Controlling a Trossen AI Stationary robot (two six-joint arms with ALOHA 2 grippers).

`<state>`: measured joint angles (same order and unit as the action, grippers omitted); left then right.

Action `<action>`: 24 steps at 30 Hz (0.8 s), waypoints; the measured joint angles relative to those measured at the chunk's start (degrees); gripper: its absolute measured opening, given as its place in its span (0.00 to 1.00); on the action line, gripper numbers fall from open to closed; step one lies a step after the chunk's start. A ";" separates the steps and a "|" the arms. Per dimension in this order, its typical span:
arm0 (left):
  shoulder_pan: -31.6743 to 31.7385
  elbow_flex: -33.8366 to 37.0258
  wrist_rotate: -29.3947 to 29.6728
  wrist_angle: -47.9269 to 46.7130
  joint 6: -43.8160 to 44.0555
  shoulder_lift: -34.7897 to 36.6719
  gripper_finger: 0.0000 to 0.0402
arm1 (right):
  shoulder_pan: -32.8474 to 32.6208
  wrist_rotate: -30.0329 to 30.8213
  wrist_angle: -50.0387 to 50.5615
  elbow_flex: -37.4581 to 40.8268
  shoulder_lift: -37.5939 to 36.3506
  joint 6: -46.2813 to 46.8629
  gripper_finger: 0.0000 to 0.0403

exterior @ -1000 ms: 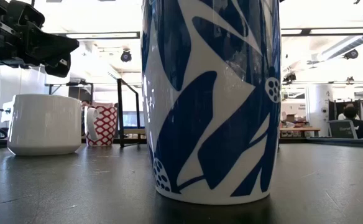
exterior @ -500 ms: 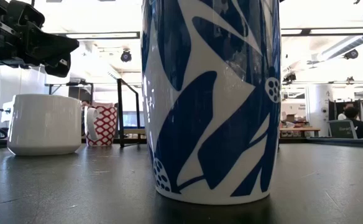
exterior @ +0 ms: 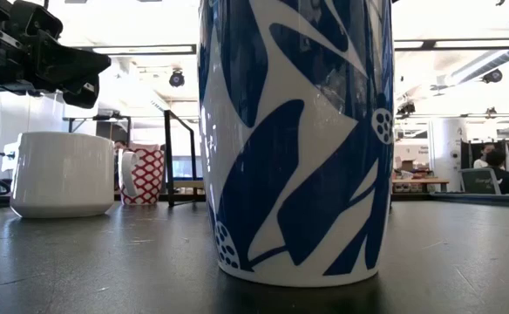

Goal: Place coffee mugs
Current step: Put the pink mug on the shelf aligned with the other light blue mug

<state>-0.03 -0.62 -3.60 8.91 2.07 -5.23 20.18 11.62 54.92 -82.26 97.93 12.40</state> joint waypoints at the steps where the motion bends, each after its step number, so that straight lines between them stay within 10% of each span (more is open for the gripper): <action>1: 0.00 0.00 0.02 0.00 -0.02 0.00 0.00 | 0.00 -0.02 0.88 -0.10 -0.06 -0.02 0.41; 10: 0.00 0.00 0.00 0.00 -0.02 0.00 0.00 | -0.36 0.01 12.52 -8.49 -0.34 0.03 0.40; 24: 0.00 0.00 0.01 0.00 -0.01 0.00 0.00 | -2.03 -4.53 3.04 -13.82 0.29 0.15 0.41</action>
<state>-0.03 -0.62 -3.58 8.91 2.05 -5.23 18.15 7.09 57.97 -96.07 98.22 12.55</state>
